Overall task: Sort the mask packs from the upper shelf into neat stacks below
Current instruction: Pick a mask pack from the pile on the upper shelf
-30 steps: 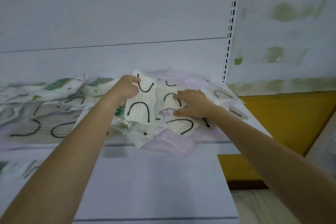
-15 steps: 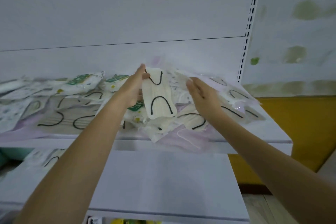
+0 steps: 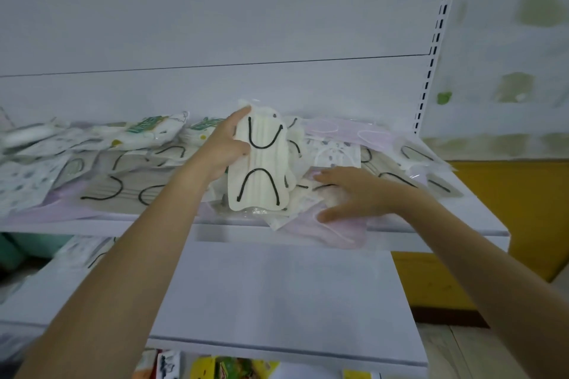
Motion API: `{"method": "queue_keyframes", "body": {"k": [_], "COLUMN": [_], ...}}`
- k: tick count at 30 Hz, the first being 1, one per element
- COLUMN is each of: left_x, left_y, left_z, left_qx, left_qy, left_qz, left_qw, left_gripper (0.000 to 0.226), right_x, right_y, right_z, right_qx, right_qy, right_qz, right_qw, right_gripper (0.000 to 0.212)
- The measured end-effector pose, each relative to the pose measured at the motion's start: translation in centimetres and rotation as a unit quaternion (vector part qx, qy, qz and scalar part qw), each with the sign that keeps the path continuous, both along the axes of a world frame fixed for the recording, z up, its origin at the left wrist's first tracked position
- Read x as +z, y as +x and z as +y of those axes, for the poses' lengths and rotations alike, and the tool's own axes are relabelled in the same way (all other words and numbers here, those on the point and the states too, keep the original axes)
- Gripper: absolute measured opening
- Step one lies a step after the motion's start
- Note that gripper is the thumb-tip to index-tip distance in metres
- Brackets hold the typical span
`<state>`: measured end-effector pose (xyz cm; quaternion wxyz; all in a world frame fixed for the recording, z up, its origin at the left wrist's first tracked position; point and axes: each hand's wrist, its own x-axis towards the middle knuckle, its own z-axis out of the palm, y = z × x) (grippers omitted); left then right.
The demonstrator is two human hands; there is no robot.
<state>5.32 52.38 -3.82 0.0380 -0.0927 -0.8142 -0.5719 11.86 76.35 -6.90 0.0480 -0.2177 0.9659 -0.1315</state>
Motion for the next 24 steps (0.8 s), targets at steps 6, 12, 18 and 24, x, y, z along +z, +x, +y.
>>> {"method": "queue_keyframes", "body": {"k": [6,12,18,24], "left_x": [-0.9,-1.2,-1.8,-1.0], "left_y": [0.9,2.4,3.0,2.8], "left_z": [-0.4,-1.0,-1.8,-2.8], "left_qx": [0.027,0.047,0.057,0.097], "left_qy": [-0.107,-0.141,-0.156,-0.136], "left_qz": [0.013,0.034,0.040,0.045], "left_qw": [0.994,0.988,0.985,0.985], "left_gripper": [0.062,0.061,0.065,0.067], "right_x": [-0.7,0.9,0.4,0.2], "right_y": [0.5,-3.3,-8.2,-9.1], "right_z": [-0.2,-2.1,-5.0,-6.7], "right_qx": [-0.020,-0.103,-0.187,-0.215], "right_qy": [-0.043,-0.203,-0.120,-0.248], "right_qz": [-0.008,0.087,0.048,0.026], "right_qw": [0.999,0.970,0.974,0.944], "right_gripper": [0.069,0.037,0.043,0.036]}}
